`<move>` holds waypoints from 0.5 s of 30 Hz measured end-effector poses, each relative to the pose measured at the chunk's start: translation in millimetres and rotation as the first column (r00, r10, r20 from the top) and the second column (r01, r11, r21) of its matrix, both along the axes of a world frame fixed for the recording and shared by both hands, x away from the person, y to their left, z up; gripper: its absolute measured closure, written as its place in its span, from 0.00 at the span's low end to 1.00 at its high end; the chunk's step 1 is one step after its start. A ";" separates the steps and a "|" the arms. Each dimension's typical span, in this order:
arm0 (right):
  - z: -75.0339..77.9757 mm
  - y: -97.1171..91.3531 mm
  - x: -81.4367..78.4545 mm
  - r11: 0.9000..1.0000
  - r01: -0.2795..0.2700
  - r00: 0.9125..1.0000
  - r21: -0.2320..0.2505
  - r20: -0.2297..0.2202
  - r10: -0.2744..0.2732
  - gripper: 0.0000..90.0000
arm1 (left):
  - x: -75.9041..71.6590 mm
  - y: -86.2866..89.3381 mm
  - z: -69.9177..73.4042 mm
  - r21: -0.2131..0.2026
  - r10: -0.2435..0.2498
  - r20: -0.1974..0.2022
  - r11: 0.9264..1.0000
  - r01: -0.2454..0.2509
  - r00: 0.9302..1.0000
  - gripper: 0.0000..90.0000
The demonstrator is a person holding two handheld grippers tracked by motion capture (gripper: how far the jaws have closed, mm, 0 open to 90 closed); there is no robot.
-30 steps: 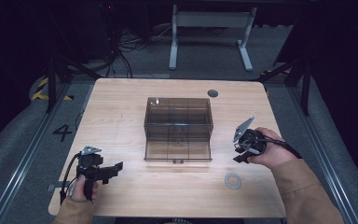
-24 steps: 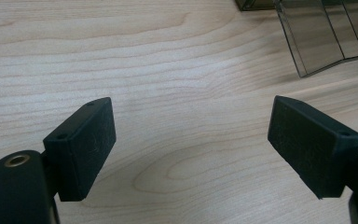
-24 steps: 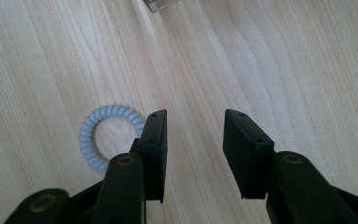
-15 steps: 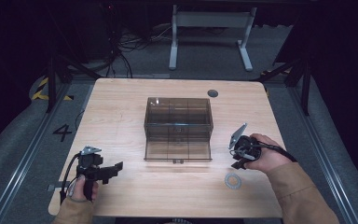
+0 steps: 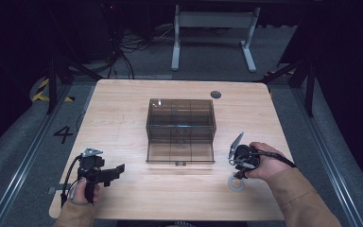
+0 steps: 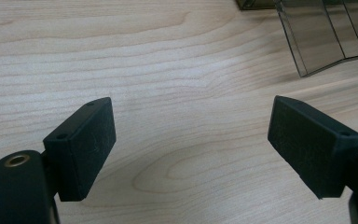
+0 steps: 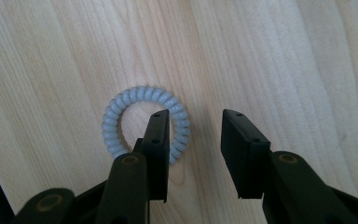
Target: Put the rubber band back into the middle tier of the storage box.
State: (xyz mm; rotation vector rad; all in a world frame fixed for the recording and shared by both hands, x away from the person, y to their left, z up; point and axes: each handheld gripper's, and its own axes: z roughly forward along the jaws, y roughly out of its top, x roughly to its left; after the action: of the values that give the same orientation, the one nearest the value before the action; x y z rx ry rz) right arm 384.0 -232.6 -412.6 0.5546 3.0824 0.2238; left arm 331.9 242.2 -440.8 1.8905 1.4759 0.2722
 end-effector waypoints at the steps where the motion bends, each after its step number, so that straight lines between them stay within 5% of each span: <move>1: -1.4 0.3 -0.3 1.000 0.001 1.000 -0.005 -0.014 -0.001 0.71 | 0.0 0.1 0.0 0.000 0.000 0.000 1.000 0.000 1.000 0.18; 15: -10.4 6.5 -0.9 0.998 -0.039 0.999 -0.046 -0.028 0.038 0.79 | 0.0 0.3 0.0 -0.002 0.003 -0.001 1.000 -0.003 1.000 0.18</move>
State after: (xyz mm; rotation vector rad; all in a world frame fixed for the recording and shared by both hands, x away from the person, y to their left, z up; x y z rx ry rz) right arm 383.1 -226.1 -423.0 0.5016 3.1179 0.1453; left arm 331.9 242.5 -440.8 1.8876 1.4787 0.2717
